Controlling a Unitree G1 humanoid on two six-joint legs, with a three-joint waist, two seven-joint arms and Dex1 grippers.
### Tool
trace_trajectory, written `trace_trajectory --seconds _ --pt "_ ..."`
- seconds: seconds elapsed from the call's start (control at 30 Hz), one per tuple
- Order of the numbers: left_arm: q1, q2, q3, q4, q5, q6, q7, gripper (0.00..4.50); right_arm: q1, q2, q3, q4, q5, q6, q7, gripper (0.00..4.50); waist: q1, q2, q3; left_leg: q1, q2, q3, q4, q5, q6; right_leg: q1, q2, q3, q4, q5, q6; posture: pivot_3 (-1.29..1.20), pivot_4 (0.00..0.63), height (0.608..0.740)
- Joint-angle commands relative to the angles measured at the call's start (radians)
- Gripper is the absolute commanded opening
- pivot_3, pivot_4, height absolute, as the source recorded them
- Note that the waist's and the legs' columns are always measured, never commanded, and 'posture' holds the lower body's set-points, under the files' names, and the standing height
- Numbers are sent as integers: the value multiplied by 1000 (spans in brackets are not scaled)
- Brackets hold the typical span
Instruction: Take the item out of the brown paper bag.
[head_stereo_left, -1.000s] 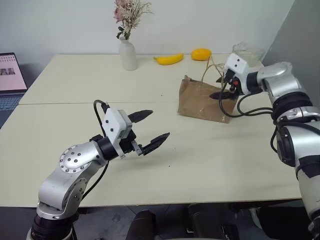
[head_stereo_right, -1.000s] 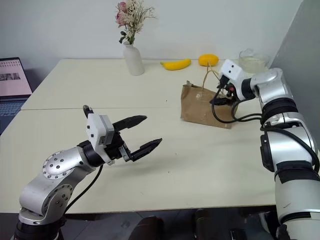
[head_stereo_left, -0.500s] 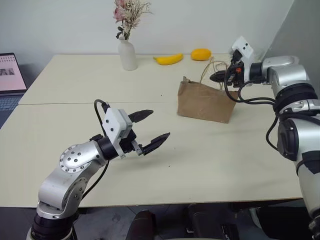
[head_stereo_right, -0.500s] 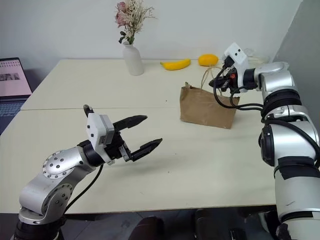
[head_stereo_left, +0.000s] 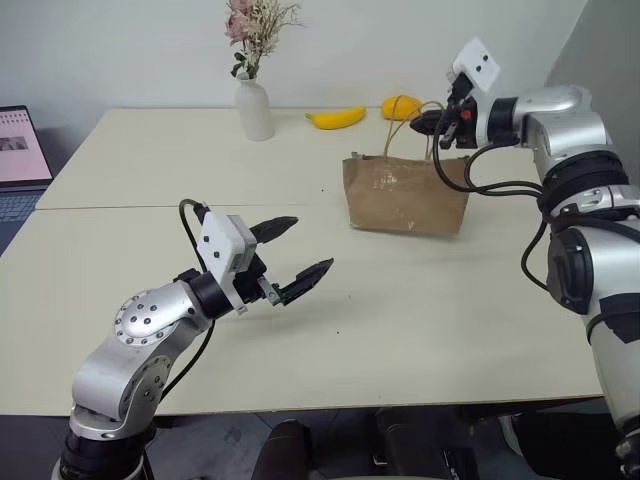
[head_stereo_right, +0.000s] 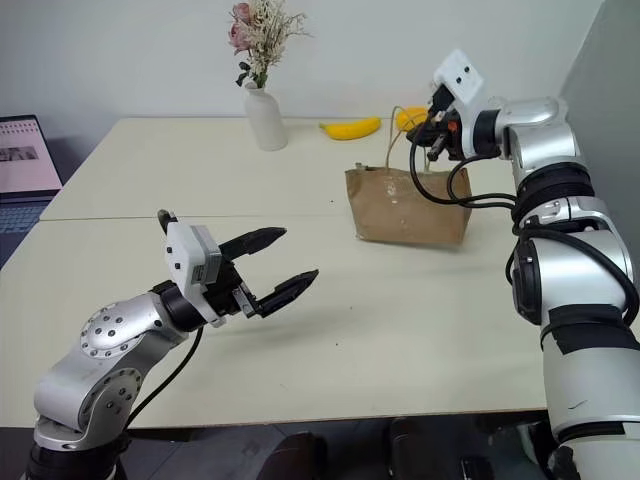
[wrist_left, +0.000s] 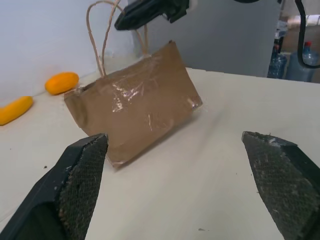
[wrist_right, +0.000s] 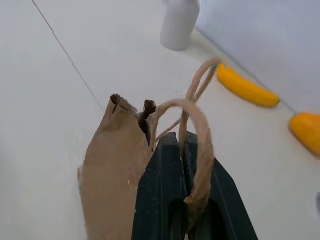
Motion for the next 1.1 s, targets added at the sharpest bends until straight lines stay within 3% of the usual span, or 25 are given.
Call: trace_trajectory --seconds 0.03,0.47,0.77,1.1 --pt "17 -5 45 -58 -34 11 36 4500 -59 1 2 -29 -8 -81 -18 46 0 0 0 0 0 0 0 0 0 0 0 0 0 0 0 0 150 740" --pt "128 -26 125 -152 -68 28 165 4500 -134 149 -23 -6 18 -95 -98 46 0 0 0 0 1 0 0 0 0 -1 0 0 0 0 0 0 150 740" --pt "325 -49 251 -182 -29 -16 217 4500 -192 281 -56 30 43 -84 -196 46 0 0 0 -2 1 0 0 0 0 -2 -1 0 0 1 -2 0 150 740" --pt "329 -58 236 -155 14 -64 227 4500 -222 372 -80 46 45 -70 -284 46 2 0 0 -2 0 -1 0 0 0 -1 -1 -1 -1 0 0 0 150 740"
